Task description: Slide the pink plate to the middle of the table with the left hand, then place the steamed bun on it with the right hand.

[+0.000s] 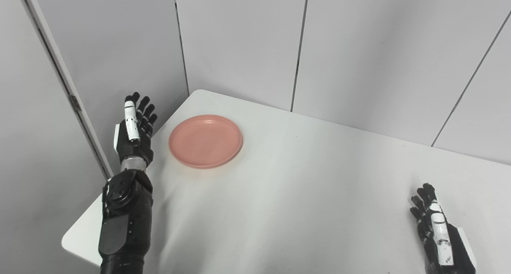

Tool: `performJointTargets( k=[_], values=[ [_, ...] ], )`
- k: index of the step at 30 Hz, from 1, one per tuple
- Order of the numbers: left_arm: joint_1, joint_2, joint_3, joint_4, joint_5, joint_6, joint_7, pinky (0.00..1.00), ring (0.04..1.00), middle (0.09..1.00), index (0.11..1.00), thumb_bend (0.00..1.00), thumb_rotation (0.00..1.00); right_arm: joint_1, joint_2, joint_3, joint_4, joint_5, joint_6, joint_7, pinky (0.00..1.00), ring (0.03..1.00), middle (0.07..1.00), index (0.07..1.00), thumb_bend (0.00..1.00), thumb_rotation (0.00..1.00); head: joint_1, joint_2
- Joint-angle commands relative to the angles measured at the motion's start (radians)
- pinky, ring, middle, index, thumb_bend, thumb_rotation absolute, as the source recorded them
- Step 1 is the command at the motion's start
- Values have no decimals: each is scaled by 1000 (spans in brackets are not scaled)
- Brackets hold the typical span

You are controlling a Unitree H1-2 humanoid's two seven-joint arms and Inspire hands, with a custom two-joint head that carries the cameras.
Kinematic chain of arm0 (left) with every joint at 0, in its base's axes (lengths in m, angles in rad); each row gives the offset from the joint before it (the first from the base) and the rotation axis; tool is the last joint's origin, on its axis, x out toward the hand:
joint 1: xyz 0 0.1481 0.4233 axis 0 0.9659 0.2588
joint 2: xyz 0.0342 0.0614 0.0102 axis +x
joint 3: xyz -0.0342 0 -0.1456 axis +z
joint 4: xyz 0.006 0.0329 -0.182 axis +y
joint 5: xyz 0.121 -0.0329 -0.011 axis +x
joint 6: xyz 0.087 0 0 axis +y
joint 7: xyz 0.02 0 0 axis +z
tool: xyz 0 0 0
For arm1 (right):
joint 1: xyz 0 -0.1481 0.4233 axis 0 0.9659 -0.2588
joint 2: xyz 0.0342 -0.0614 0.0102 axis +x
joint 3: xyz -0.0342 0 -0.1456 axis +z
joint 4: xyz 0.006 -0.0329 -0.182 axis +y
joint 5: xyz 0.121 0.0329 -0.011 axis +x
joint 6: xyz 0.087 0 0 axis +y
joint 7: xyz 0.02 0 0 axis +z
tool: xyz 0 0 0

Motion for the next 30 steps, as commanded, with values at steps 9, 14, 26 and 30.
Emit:
performJointTargets(
  k=[9,14,26,30],
  values=[
    [-40,34,-5,42,-19,-38,-7,946,923,938,937,420,1000,23,2,-1,-4,-4,33,-4,1000,981,1000,1000,153,1000,-3,6],
    [-49,26,1,80,-73,-30,-26,925,903,929,936,411,1000,22,5,-4,-2,-4,28,-9,1000,974,995,1000,148,1000,-5,7],
    [-59,37,-35,214,-86,-46,-65,938,927,951,951,409,1000,24,-3,1,0,-12,21,-1,1000,980,1000,1000,148,1000,-8,13],
    [-66,31,-40,235,-84,-49,-75,932,927,945,944,405,1000,25,-1,1,-5,-11,24,0,1000,978,999,1000,150,1000,-9,15]
  ],
)
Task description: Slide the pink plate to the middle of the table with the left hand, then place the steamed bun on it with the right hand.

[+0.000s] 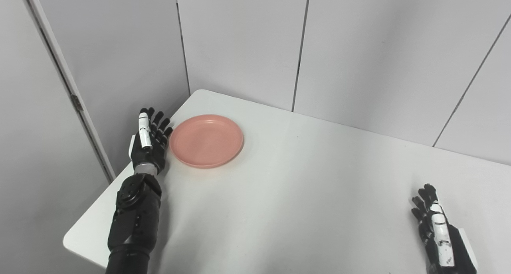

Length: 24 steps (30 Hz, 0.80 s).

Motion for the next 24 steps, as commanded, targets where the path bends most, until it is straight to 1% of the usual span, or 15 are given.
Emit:
performJointTargets(
  k=[1,5,8,10,19,21,24],
  values=[
    [-22,7,-11,20,-4,-4,-6,925,923,942,943,402,1000,23,-1,1,-6,-5,25,0,1000,978,1000,1000,151,1000,-1,2],
    [-28,5,-34,28,17,-4,-10,925,911,927,928,407,1000,22,1,0,-1,-5,20,0,1000,980,1000,1000,149,1000,-5,3],
    [-32,-2,-40,28,2,-1,-12,917,905,927,926,402,1000,22,1,0,-2,-6,24,0,1000,976,999,1000,159,1000,-6,4],
    [-35,-4,-46,30,4,-2,-10,911,900,925,923,404,1000,23,3,0,-4,-4,22,0,1000,979,1000,1000,149,1000,-7,5],
    [-42,-12,-84,56,1,-4,-51,908,914,928,927,409,1000,25,6,2,-3,-8,18,-3,1000,976,999,1000,152,1000,-18,9],
    [-43,-19,-90,52,-8,2,-61,923,917,930,925,408,1000,25,6,2,-5,-8,27,-3,1000,975,1000,1000,167,1000,-21,10],
    [-44,-21,-101,51,0,5,-59,921,915,928,921,411,1000,25,7,2,-3,-8,21,-3,1000,975,998,1000,162,1000,-27,13]
  ],
)
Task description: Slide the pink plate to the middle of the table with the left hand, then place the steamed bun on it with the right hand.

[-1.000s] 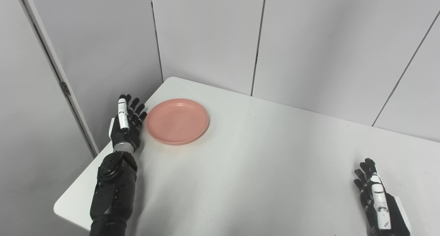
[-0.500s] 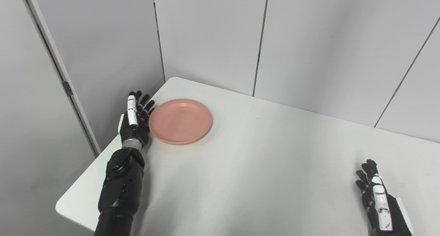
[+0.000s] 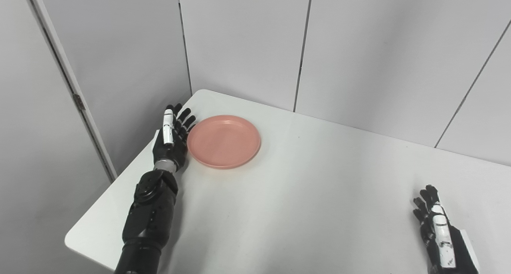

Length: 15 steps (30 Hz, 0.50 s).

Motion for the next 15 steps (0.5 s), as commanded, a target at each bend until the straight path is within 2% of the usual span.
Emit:
performJointTargets(
  k=[1,10,15],
  values=[
    [-10,-10,-10,5,2,19,-2,915,914,928,918,414,1000,23,6,0,-1,-2,24,-4,1000,974,997,1000,154,1000,-2,2],
    [-12,-34,-47,-16,-6,48,-24,915,902,917,910,411,1000,25,16,2,-3,-2,18,-4,1000,973,995,1000,167,1000,-27,9],
    [-12,-45,-84,-39,-13,80,-63,921,905,918,914,417,1000,28,18,13,-2,-27,6,-10,1000,966,990,999,178,1000,-62,15]
  ],
)
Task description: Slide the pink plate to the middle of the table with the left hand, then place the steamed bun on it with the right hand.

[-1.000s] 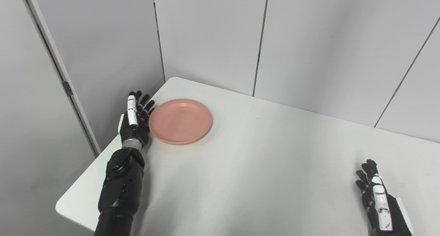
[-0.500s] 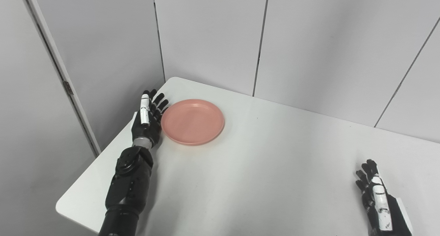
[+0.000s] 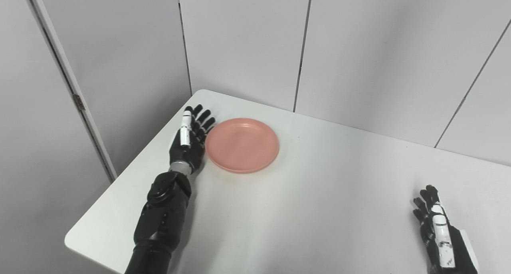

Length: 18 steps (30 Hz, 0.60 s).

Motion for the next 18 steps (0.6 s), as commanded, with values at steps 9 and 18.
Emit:
performJointTargets(
  k=[9,18],
  values=[
    [-3,-39,-62,-77,-11,106,-45,868,872,885,879,420,1000,31,25,20,2,-22,0,-4,1000,968,991,1000,203,1000,-55,8],
    [13,-67,-139,-135,11,175,-75,862,869,883,881,421,1000,37,43,31,6,-40,-3,-20,998,956,977,987,216,1000,-147,16]
  ],
)
